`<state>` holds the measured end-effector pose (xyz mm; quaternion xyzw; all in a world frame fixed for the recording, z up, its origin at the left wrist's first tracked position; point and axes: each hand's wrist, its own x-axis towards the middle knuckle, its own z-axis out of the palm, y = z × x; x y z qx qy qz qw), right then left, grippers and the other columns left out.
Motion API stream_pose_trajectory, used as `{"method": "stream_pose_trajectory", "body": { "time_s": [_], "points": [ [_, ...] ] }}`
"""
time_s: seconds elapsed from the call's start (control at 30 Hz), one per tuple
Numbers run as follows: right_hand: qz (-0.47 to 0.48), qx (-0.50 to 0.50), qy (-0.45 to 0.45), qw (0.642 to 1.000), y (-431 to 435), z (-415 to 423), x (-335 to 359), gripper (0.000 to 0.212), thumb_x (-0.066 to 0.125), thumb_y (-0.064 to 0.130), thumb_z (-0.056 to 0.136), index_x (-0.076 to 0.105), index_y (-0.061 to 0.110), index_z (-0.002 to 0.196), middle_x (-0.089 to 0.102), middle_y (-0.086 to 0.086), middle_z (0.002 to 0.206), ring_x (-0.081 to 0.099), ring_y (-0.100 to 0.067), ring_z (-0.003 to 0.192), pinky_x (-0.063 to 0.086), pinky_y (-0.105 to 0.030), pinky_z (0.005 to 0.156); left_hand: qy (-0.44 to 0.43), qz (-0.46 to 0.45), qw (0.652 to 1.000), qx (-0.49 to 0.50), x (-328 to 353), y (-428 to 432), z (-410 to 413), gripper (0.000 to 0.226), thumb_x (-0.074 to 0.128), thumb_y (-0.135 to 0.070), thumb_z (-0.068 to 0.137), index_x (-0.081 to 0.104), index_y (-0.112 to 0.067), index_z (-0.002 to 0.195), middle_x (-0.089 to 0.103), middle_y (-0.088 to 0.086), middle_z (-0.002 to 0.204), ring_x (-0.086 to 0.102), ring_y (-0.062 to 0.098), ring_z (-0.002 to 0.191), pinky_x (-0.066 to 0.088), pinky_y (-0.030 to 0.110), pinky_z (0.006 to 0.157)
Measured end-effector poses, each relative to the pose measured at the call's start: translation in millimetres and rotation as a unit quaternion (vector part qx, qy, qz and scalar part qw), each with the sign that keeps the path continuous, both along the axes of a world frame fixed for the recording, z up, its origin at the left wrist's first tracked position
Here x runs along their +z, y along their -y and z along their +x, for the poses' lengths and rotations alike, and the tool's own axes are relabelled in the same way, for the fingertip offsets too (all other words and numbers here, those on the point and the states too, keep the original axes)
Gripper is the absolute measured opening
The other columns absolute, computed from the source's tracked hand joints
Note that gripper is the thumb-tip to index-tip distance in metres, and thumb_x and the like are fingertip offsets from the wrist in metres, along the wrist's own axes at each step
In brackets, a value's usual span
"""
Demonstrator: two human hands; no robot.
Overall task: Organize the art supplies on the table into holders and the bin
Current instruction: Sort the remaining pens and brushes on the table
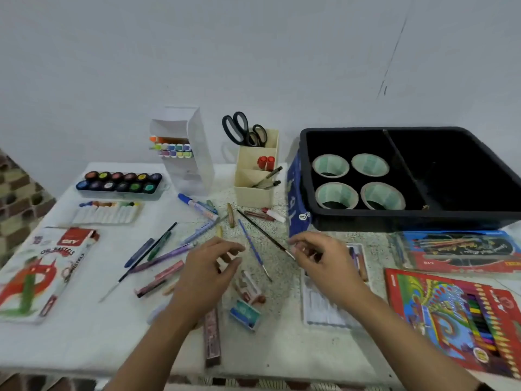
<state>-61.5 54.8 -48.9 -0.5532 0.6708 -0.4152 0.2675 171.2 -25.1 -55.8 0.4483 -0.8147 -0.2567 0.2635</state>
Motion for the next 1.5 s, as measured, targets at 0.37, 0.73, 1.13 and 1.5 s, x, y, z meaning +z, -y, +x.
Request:
{"method": "stream_pose_trajectory", "body": {
  "time_s": [0.37, 0.73, 1.13, 1.5],
  "points": [
    [-0.019, 0.123, -0.095, 0.988, 93.4, 151.5, -3.5, 0.017, 0.064, 0.012, 0.094, 0.078, 0.019, 0.103, 0.072, 0.010, 0.092, 0.063, -0.004, 0.085, 0.044, -0.012, 0.074, 0.105, 0.060, 0.988, 0.095, -2.8, 96.3, 172.7, 0.021, 0.066, -0.034, 0.093, 0.067, -0.032, 0.114, 0.060, -0.013, 0.097, 0.057, -0.002, 0.083, 0.040, 0.012, 0.069],
    [-0.041, 0.242, -0.321, 0.915, 159.4, 227.8, -25.5, 0.033, 0.066, -0.002, 0.076, 0.079, 0.022, 0.094, 0.069, 0.001, 0.099, 0.054, -0.023, 0.090, 0.051, -0.045, 0.068, 0.168, 0.067, 0.983, 0.015, -4.0, 115.9, 190.8, 0.025, 0.065, -0.031, 0.091, 0.065, -0.030, 0.115, 0.066, -0.011, 0.082, 0.059, 0.003, 0.075, 0.052, 0.023, 0.073],
    [-0.070, 0.179, -0.244, 0.951, 153.0, 216.9, -3.9, 0.011, 0.061, 0.013, 0.095, 0.067, 0.018, 0.103, 0.067, 0.005, 0.098, 0.055, -0.017, 0.096, 0.048, -0.041, 0.082, -0.005, -0.030, 0.999, 0.024, 10.2, 115.9, 188.9, 0.008, 0.075, -0.015, 0.086, 0.074, -0.022, 0.089, 0.062, -0.011, 0.081, 0.061, 0.007, 0.072, 0.054, 0.024, 0.068],
    [-0.040, -0.027, 0.045, 0.998, 48.3, 108.6, 28.2, 0.024, 0.064, 0.013, 0.097, 0.064, 0.030, 0.115, 0.059, 0.005, 0.083, 0.061, -0.014, 0.080, 0.049, -0.024, 0.072, -0.267, 0.198, 0.942, -0.037, 54.3, 58.4, 95.1, 0.004, 0.073, -0.015, 0.089, 0.075, -0.019, 0.090, 0.075, 0.001, 0.084, 0.071, 0.016, 0.081, 0.055, 0.021, 0.075]
  ]
}}
